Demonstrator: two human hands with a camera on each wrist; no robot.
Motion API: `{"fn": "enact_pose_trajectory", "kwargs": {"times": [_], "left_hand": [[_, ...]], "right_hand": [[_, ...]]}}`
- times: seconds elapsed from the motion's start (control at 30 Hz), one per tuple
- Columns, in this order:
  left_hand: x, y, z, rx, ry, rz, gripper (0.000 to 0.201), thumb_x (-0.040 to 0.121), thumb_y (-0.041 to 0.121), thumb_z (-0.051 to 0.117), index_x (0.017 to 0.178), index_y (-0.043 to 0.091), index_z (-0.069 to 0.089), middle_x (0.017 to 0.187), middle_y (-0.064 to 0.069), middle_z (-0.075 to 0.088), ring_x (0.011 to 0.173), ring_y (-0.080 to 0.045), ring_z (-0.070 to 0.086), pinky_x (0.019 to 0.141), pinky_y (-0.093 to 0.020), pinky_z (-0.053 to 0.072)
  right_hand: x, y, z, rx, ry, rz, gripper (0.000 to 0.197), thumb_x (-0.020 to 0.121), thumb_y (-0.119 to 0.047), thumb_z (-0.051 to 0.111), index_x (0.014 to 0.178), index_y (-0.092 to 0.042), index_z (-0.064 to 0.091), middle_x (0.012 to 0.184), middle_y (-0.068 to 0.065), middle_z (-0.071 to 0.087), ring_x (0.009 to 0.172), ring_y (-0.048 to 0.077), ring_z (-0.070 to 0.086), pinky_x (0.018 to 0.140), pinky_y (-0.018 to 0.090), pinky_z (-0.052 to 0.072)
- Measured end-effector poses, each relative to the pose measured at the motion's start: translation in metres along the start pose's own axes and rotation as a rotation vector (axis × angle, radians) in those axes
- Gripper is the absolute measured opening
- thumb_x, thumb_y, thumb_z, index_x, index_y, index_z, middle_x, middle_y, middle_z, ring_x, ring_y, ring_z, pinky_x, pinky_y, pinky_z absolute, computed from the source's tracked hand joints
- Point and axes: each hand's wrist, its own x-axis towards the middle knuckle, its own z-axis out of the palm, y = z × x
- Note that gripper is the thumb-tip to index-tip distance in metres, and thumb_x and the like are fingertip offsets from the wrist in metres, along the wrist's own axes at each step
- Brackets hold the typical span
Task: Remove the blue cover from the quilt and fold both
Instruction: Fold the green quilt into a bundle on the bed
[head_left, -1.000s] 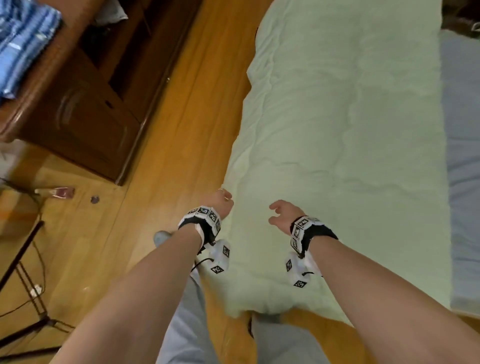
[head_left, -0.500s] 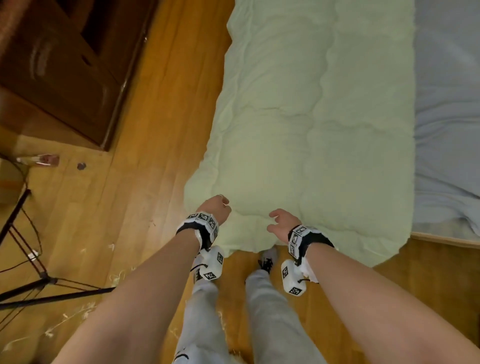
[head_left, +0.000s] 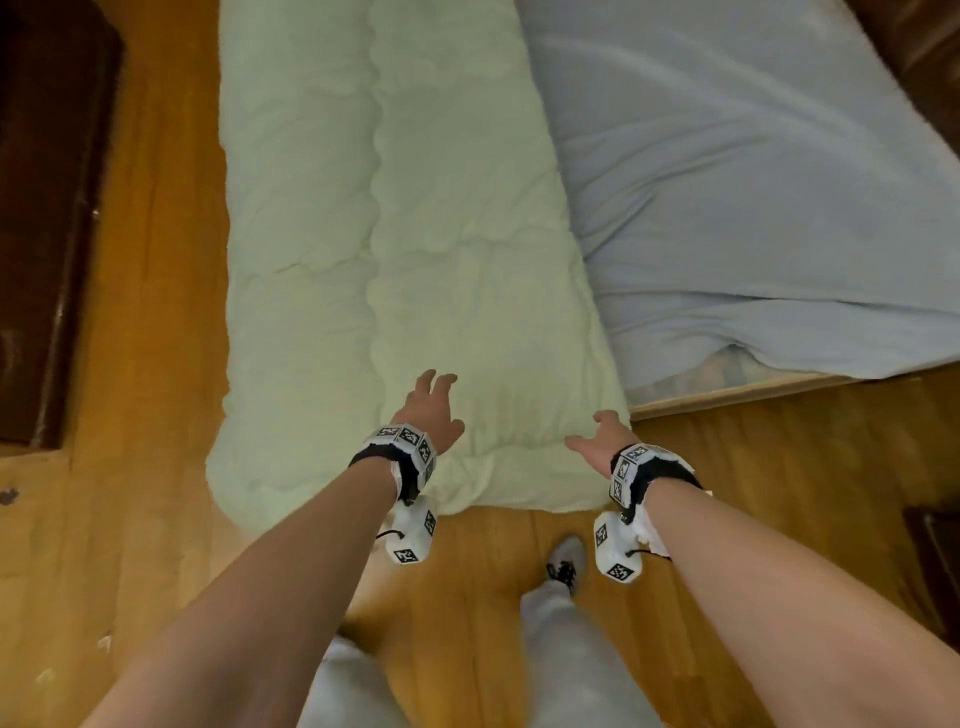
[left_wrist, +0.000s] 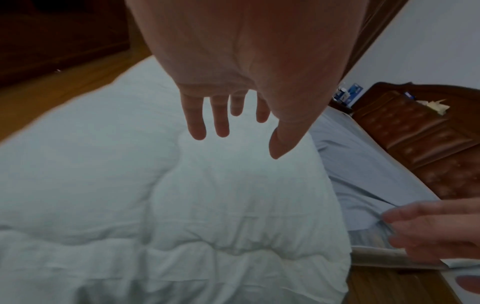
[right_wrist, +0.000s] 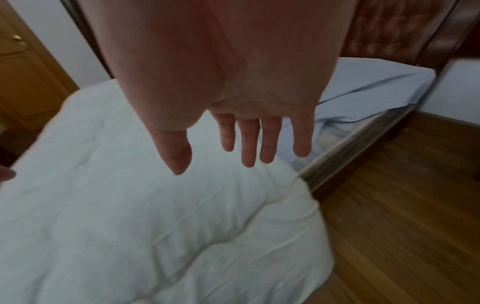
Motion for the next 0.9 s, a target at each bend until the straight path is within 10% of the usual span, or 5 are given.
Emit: {"fn": "enact_pose_trajectory", "kwargs": {"times": [0.27,0.57,0.77,0.9], "left_hand": [[0.083,0.188,0.105,0.212,-0.1,0.095,0.081,0.086,0.014,0.061,0.15,0.038,0.017,0.161,0.001,-0.007,0.141,-0.03,0.024,0.091,-0.046,0.047],[0.179,0.163,0.171,0.141,-0.26,-0.048,0.103,0.087,0.011,0.067,0.155,0.033,-0.007,0.162,-0.005,0.003,0.134,-0.034,0.041,0.102,-0.041,0.045],[0.189,0.169,0.174,0.485,-0.086,0.156,0.109,0.081,-0.004,0.054,0.149,0.048,-0.014,0.143,-0.017,0.025,0.115,-0.035,0.05,0.091,-0.044,0.051],[0.179,0.231,0.139,0.959,-0.072,0.607,0.064,0.092,0.016,0.038,0.146,0.047,0.028,0.16,-0.012,0.006,0.147,-0.036,0.008,0.114,-0.064,0.013]], "right_hand": [[0.092,0.12,-0.073,0.119,-0.14,0.029,0.096,0.074,-0.057,0.074,0.149,-0.019,0.028,0.144,0.008,0.049,0.125,0.03,0.053,0.104,0.044,0.045],[0.215,0.142,-0.001,0.376,-0.244,0.058,0.14,0.044,-0.052,0.093,0.153,-0.015,0.014,0.151,0.003,0.035,0.139,0.025,0.038,0.112,0.042,0.035],[0.216,0.139,0.008,0.19,-0.38,-0.044,0.04,0.073,-0.027,0.081,0.107,-0.016,0.062,0.102,-0.001,0.064,0.1,0.023,0.061,0.073,0.024,0.043],[0.175,0.118,-0.04,-0.126,-0.41,-0.241,0.019,0.08,-0.022,0.069,0.077,-0.017,0.05,0.075,-0.002,0.051,0.079,0.024,0.056,0.059,0.024,0.04]]}}
